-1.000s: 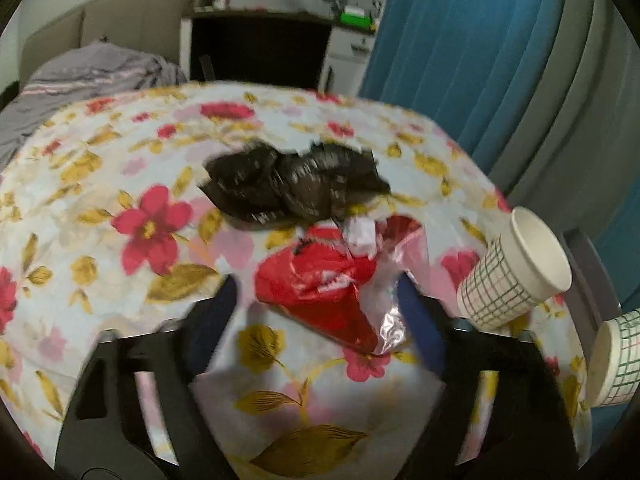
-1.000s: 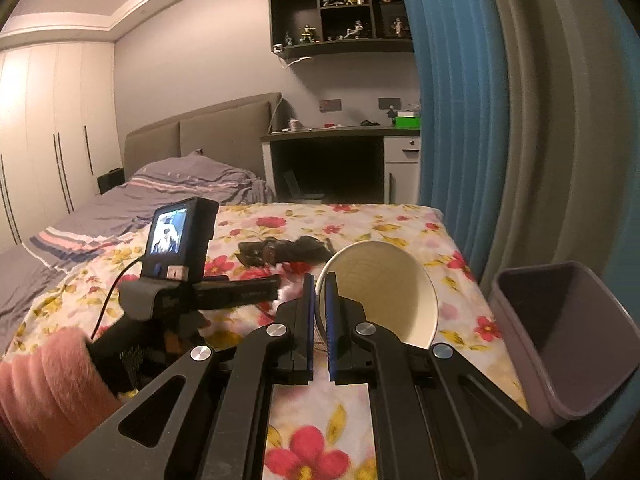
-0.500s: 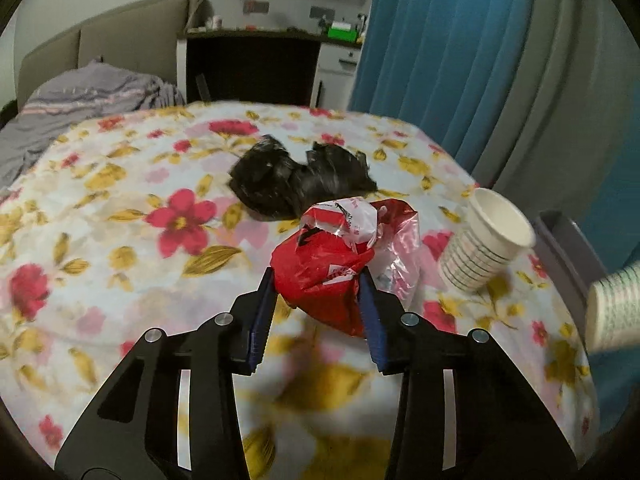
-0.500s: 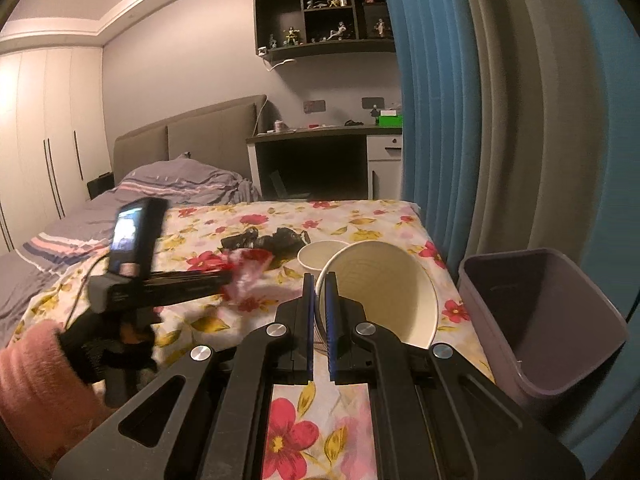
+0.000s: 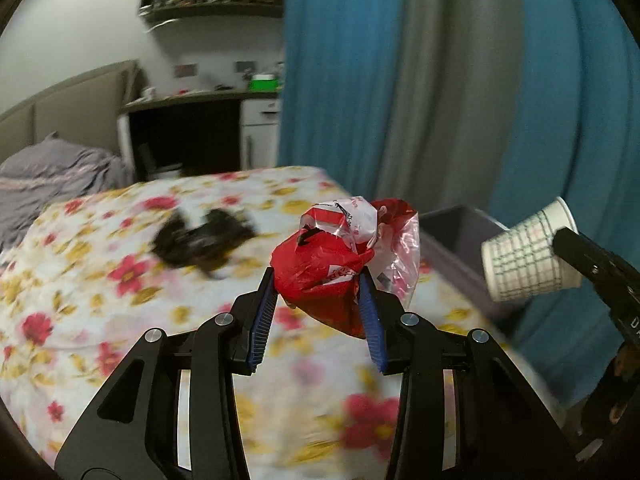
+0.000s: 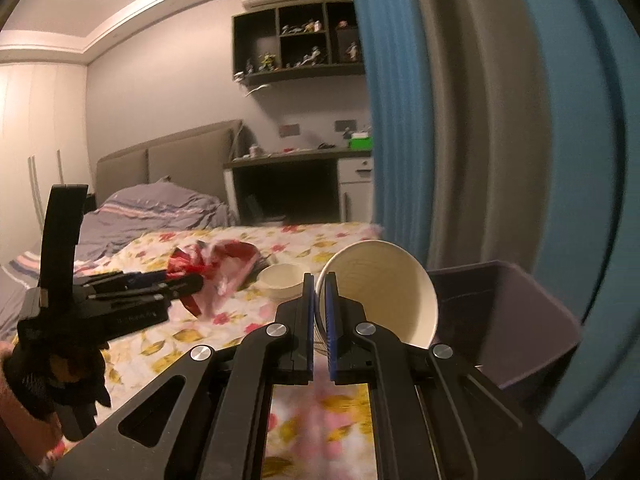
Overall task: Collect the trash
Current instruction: 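Carry the red wrapper and white cup with both tools over the grey bin, then open both tools to drop the red wrapper and white cup into the bin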
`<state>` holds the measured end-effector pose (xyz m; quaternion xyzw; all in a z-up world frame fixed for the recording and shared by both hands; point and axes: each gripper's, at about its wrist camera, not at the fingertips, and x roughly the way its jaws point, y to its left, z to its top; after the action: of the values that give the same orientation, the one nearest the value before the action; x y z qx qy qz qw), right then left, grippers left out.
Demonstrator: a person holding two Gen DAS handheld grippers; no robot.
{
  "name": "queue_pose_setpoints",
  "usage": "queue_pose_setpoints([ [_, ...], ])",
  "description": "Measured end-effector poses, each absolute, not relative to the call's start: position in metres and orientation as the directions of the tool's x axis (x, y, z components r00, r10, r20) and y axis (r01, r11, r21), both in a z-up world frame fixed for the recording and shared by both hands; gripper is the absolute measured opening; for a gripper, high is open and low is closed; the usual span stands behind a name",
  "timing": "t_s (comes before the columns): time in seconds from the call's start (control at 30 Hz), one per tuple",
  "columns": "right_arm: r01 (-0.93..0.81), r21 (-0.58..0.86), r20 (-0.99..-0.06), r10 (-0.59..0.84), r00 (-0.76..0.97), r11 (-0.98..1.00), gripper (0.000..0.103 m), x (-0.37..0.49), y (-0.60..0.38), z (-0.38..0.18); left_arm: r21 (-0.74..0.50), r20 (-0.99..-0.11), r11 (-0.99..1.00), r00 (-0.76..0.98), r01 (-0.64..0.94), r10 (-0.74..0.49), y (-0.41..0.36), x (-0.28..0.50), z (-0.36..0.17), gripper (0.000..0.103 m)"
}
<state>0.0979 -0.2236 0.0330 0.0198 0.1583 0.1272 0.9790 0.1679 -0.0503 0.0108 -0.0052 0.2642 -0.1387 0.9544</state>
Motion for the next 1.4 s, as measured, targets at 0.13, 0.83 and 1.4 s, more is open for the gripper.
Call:
queue_pose_setpoints([
  [0.13,-0.176,0.072,-0.285,0.190,0.939,0.982,0.006,0.100,-0.251,0.041,-0.087,-0.501,0.939,0.800,0.333,-0.330,-0.100,0.177,0.013,0.039],
  [0.83,0.055,0.100,-0.321,-0.020,0.947,0.994,0.006,0.149,-0.352,0.025,-0.109,-0.546,0.870,0.703,0.481,-0.457,-0.250,0.234,-0.015,0.039],
  [1.4,0.088,0.121,-0.382,-0.035,0.923,0.989,0.006,0.170,-0.359,0.004,-0.203,-0.635,0.822,0.567,0.533,-0.524,-0.277,0.265,-0.066,0.042],
])
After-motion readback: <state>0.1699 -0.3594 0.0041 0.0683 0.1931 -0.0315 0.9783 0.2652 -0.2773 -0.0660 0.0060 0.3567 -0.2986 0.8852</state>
